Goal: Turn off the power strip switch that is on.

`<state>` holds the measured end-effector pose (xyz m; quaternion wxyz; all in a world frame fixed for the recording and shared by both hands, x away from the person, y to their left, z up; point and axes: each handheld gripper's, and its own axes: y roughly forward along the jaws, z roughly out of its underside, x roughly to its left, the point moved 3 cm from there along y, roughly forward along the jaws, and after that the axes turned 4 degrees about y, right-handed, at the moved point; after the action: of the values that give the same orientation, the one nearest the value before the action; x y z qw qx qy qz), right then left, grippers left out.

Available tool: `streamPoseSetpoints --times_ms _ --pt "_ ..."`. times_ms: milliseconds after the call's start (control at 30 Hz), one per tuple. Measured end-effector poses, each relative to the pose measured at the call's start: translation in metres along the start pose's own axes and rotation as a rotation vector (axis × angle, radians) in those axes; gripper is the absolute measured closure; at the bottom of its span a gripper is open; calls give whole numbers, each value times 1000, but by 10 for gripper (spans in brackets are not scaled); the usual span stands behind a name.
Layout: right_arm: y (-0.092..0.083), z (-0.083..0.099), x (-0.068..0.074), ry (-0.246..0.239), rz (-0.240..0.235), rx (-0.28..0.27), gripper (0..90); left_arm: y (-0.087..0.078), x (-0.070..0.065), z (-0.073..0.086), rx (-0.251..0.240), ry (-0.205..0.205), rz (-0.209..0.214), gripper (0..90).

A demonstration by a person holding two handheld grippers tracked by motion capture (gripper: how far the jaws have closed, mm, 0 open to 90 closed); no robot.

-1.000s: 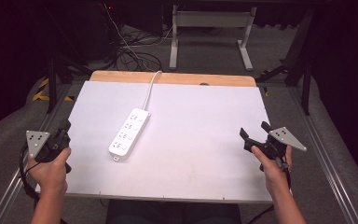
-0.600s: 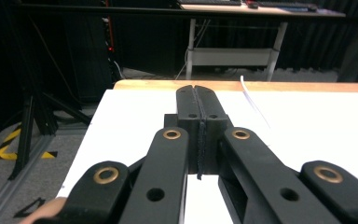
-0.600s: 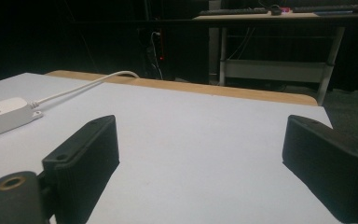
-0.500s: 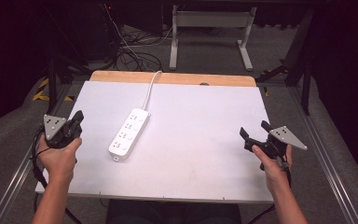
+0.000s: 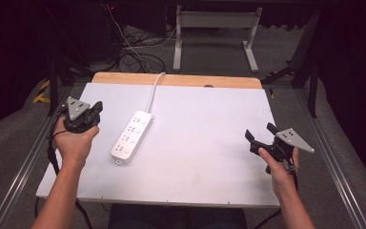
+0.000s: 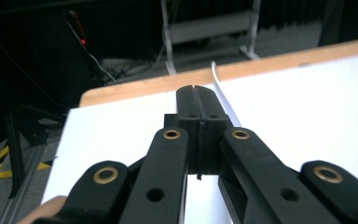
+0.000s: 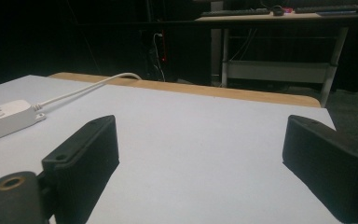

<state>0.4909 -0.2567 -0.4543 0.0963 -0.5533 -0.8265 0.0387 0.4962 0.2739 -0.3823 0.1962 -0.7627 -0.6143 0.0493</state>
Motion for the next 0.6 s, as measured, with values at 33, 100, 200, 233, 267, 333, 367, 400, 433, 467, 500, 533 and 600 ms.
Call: streamPoseSetpoints --times_ms 33,100,200,233,267,333,367,400,433,467,500,533,600 --pt "0 0 0 0 1 1 112 3 -3 -3 12 13 10 900" --pt "0 0 0 0 1 1 112 10 -9 -8 34 31 32 900" --pt "0 0 -1 1 3 3 112 21 -18 -13 72 58 55 900" --pt "0 0 -2 1 3 3 112 24 -21 -14 85 63 66 900" --pt "0 0 -2 1 3 3 113 30 -26 -16 115 79 80 900" --pt "1 0 -2 1 2 2 116 37 -31 -17 153 98 90 900" --pt "1 0 -2 2 3 2 118 37 -31 -17 153 98 90 900" --pt "1 0 -2 2 3 2 118 40 -33 -17 185 94 93 900" --pt "1 0 -3 4 4 1 119 47 -37 -17 241 89 119 900" --pt "2 0 -3 3 3 1 120 51 -39 -16 275 85 135 900" --pt "2 0 -3 2 2 2 120 51 -39 -16 275 85 135 900" --pt "2 0 -3 0 1 3 121 60 -43 -16 326 94 147 900" --pt "3 0 -3 0 2 4 120 65 -46 -16 348 101 153 900"
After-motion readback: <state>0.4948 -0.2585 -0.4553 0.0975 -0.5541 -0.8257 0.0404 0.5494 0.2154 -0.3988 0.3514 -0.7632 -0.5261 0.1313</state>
